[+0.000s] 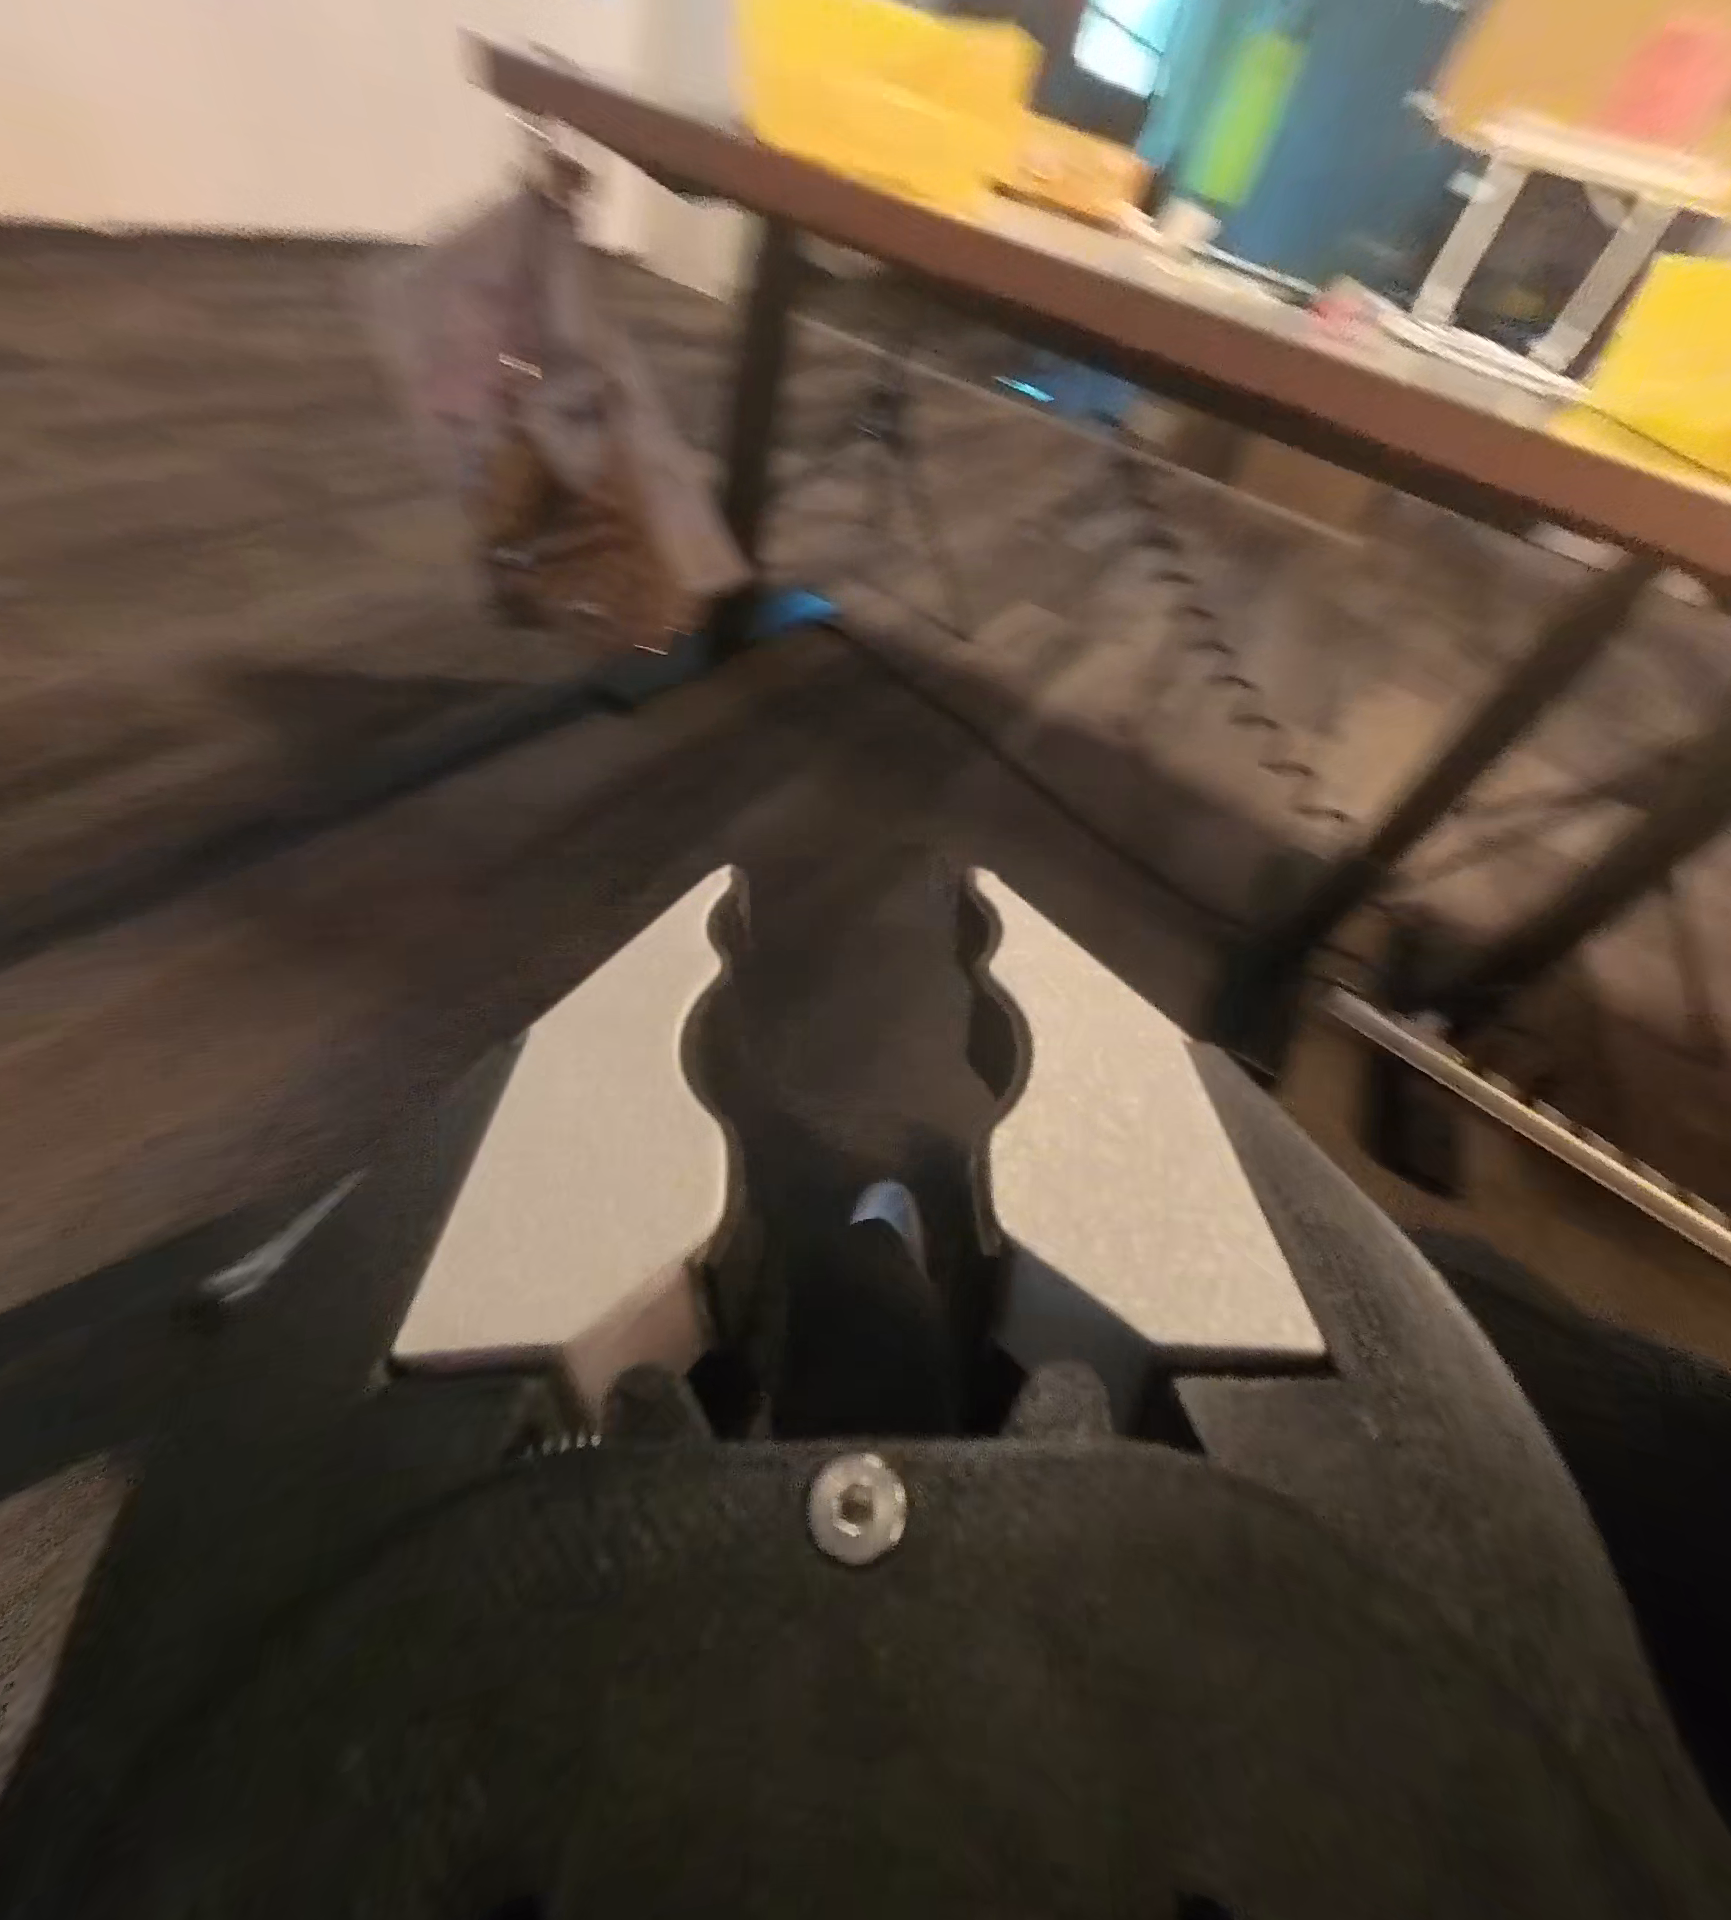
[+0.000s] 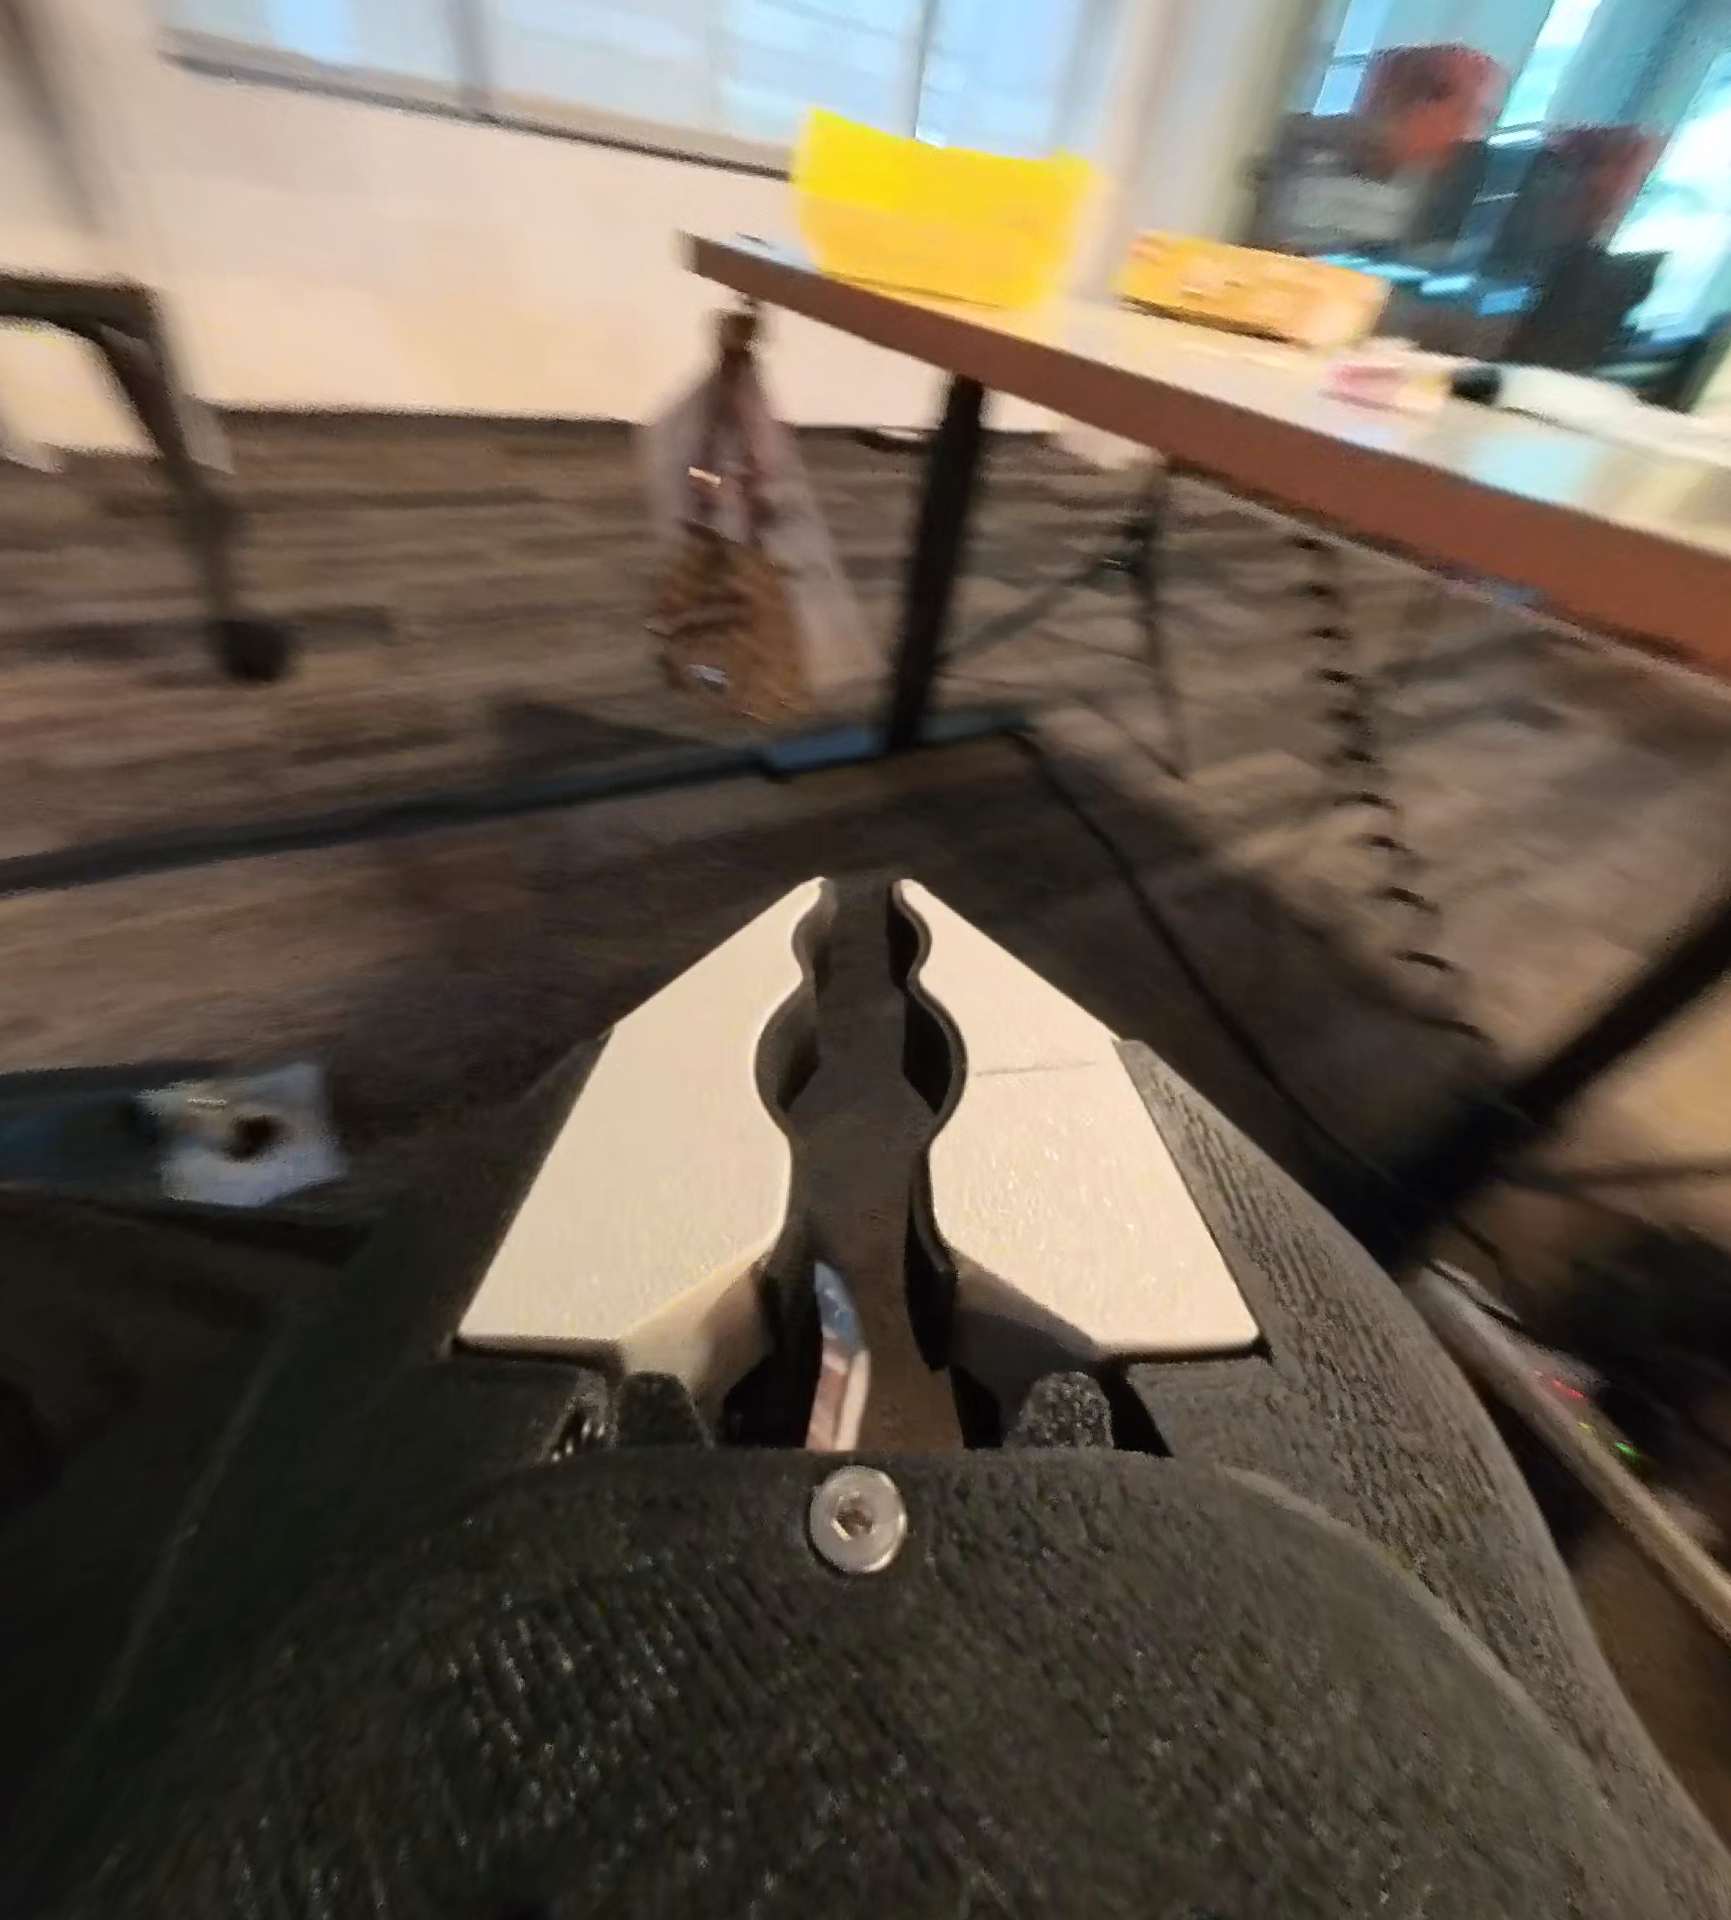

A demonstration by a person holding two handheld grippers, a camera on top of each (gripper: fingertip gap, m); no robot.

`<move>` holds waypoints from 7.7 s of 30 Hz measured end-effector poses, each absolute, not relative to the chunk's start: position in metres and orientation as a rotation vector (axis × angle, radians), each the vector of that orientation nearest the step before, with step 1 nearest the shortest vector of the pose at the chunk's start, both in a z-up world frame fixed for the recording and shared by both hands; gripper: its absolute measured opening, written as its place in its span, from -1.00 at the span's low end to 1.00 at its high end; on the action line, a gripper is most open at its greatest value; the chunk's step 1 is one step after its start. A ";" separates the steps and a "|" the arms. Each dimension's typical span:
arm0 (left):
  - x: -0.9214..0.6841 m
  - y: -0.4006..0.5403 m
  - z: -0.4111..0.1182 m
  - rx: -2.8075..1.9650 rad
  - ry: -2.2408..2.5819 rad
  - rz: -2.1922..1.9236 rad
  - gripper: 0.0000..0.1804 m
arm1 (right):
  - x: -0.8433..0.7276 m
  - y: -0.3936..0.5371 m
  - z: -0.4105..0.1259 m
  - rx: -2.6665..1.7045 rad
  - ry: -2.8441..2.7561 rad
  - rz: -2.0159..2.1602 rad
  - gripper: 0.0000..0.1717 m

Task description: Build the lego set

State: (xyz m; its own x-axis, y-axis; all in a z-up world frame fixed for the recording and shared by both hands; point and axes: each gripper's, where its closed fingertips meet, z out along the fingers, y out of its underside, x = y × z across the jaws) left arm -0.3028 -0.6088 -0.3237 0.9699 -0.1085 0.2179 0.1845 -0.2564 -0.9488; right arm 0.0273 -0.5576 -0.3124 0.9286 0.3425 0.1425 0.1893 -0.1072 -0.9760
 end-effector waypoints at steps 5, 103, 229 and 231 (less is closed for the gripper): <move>-0.246 -0.558 -0.345 -1.805 0.075 -0.399 -0.70 | 0.101 -0.570 -0.333 -1.757 -0.223 -0.007 -0.96; -0.026 -0.307 -0.482 -2.111 -0.049 -0.810 -1.00 | 0.078 -0.302 -0.508 -2.174 0.014 0.268 -1.00; -0.231 -0.526 -0.185 -1.629 0.142 -0.300 -0.75 | 0.113 -0.467 -0.127 -1.454 -0.304 0.315 -0.67; -0.228 -0.491 -0.205 -1.631 0.124 -0.327 -0.70 | 0.106 -0.438 -0.146 -1.452 -0.334 0.314 -0.59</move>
